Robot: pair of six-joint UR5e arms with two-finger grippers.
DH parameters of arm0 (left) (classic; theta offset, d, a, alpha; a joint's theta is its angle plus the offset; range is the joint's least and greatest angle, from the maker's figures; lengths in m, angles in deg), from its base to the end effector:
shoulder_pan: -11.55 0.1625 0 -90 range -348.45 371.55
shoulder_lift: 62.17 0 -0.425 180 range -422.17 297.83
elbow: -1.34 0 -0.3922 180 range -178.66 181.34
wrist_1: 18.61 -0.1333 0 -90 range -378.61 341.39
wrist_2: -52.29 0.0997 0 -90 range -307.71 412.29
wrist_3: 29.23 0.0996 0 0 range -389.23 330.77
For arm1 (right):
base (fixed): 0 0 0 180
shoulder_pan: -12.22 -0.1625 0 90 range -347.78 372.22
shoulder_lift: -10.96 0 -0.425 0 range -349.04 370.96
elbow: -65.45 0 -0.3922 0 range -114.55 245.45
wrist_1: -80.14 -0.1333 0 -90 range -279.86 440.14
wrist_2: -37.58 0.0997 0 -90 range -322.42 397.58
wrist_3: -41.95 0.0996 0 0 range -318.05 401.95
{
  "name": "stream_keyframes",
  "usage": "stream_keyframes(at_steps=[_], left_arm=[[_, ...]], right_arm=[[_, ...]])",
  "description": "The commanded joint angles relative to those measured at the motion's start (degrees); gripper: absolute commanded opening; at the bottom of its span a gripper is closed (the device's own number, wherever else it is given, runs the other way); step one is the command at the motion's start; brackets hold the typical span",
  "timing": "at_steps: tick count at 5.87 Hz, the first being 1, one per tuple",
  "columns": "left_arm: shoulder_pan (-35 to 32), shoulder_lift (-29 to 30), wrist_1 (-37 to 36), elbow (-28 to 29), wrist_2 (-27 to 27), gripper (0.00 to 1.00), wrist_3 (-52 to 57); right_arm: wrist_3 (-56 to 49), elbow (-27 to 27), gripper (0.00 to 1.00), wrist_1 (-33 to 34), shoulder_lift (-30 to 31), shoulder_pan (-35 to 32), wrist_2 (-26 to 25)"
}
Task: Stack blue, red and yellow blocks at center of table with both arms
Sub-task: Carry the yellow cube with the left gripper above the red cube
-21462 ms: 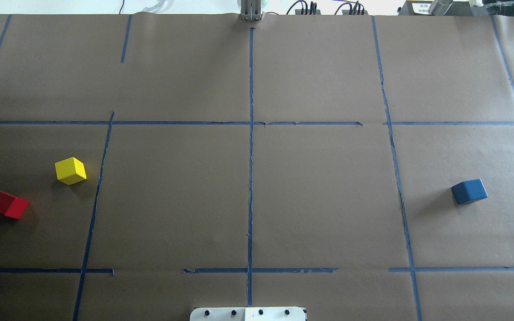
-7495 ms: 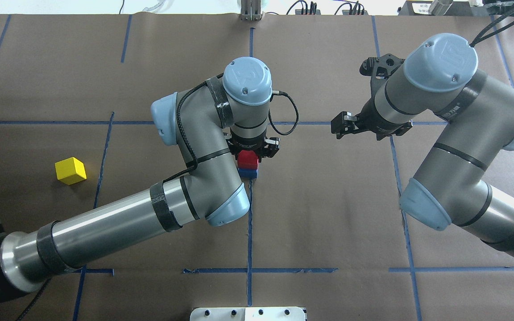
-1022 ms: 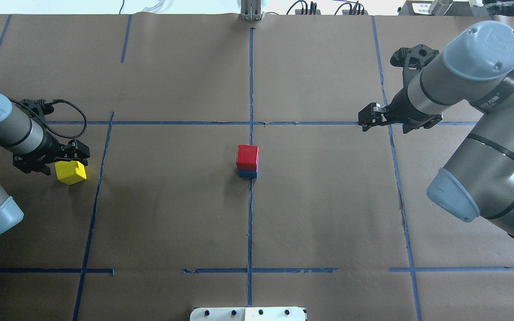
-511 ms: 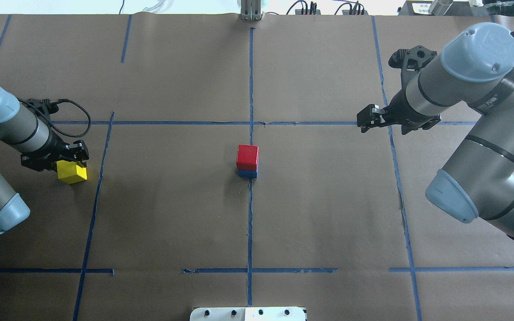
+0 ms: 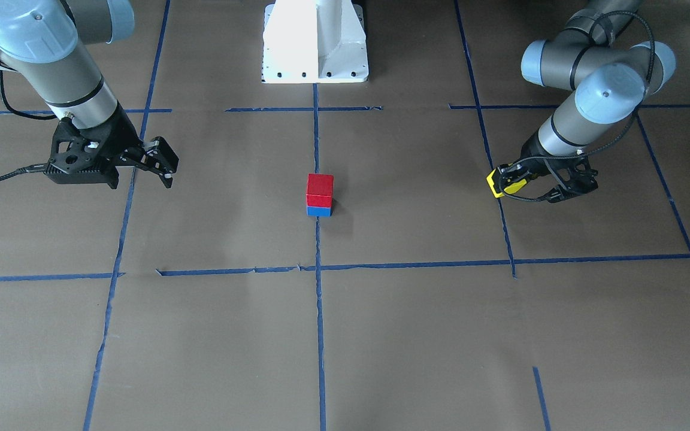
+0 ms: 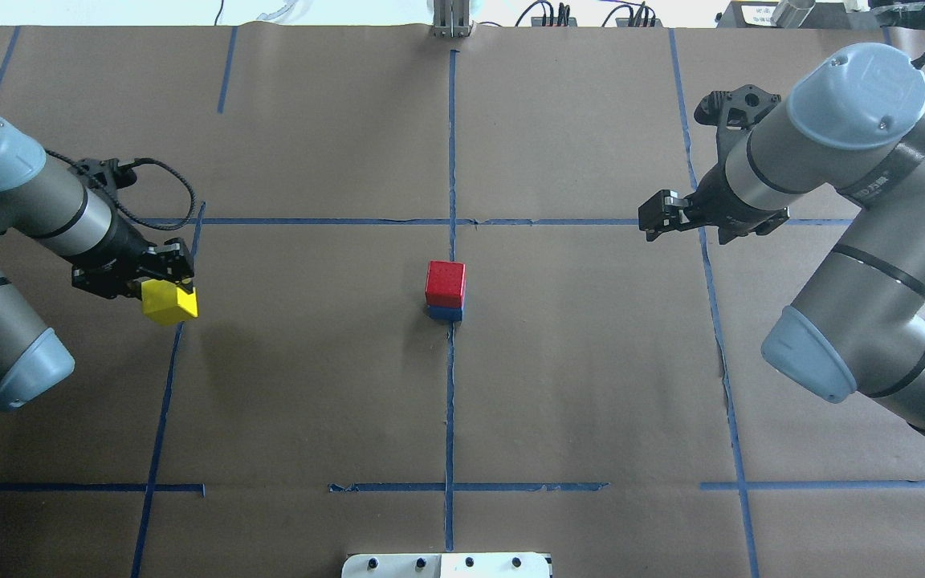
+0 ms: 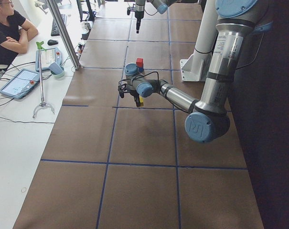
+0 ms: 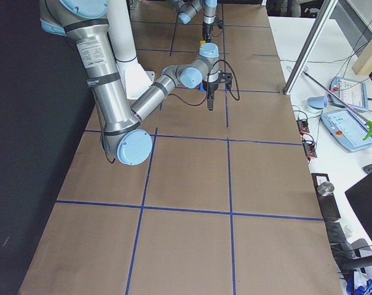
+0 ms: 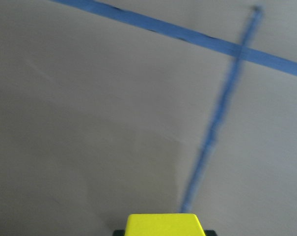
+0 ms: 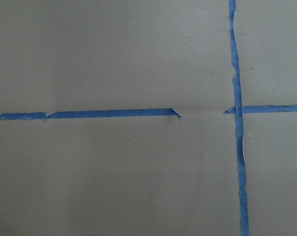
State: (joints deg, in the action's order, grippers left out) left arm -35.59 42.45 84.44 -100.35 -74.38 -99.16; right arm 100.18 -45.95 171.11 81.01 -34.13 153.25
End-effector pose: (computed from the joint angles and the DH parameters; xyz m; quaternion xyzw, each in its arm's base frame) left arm 0.3449 -0.4802 0.3984 -0.0698 0.4302 -0.1062 0.8938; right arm -0.3307 -0.4772 0.3067 0.0502 -0.3927 0.0401 0.9174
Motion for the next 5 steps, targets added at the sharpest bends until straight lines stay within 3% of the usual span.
stream_keyframes(at_steps=[1,2,3,4,5], left_arm=[[0.5,13.1,-11.8,-5.1,-0.2,0.0,0.0],[1.1,19.9,-15.9,-5.2,-0.2,0.0,0.1],[3.3,22.4,-16.0,-5.1,2.3,0.0,0.3],[9.5,26.4,-16.6,-3.0,9.8,0.0,0.4],[11.5,31.6,-16.7,3.0,12.7,0.0,0.5]], right_arm=[[-0.1,0.1,1.0,0.0,-0.1,-0.1,0.3],[-1.4,0.0,1.0,0.0,-0.1,-1.4,0.7],[-2.5,-0.5,1.0,0.0,0.4,-2.2,0.7],[-4.2,-0.7,1.0,0.1,1.2,-3.5,1.6],[-7.0,-2.6,1.0,0.3,4.5,-6.4,4.5]])
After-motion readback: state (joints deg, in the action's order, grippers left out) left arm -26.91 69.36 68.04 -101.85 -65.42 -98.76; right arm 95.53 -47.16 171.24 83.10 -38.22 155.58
